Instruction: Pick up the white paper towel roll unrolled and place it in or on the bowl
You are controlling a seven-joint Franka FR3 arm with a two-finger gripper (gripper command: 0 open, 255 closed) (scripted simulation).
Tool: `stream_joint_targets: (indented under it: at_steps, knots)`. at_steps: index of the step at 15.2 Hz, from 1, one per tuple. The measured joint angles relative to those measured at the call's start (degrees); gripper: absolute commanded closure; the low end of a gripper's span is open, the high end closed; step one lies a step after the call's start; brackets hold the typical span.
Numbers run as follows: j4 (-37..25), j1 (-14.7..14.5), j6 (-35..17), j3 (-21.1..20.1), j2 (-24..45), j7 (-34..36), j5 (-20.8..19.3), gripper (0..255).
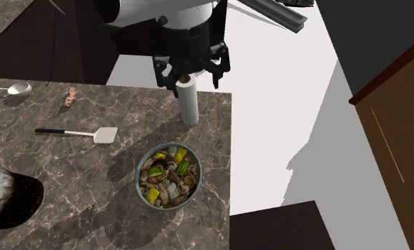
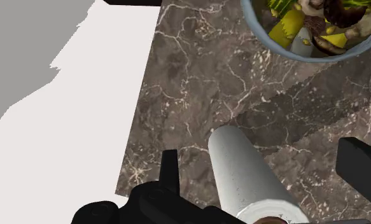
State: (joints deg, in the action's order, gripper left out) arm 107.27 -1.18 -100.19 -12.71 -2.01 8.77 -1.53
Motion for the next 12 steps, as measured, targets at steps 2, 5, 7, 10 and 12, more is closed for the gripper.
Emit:
stream_joint_targets:
  at_steps: [2,5,7,10,12]
  knots:
    - [-3.96,-0.61,0.1,-0.66,4.29,1.71,-1.21,0]
    - [-10.52,-1.31,1.08,-1.02,10.36,3.23,-2.95,0]
    - [-9.99,-1.43,0.02,-1.06,10.96,3.54,-3.14,0]
    - [-8.14,-1.39,-2.21,-1.01,11.35,3.65,-3.29,0]
    - [-6.51,-1.32,-3.78,-0.96,11.3,3.67,-3.32,0]
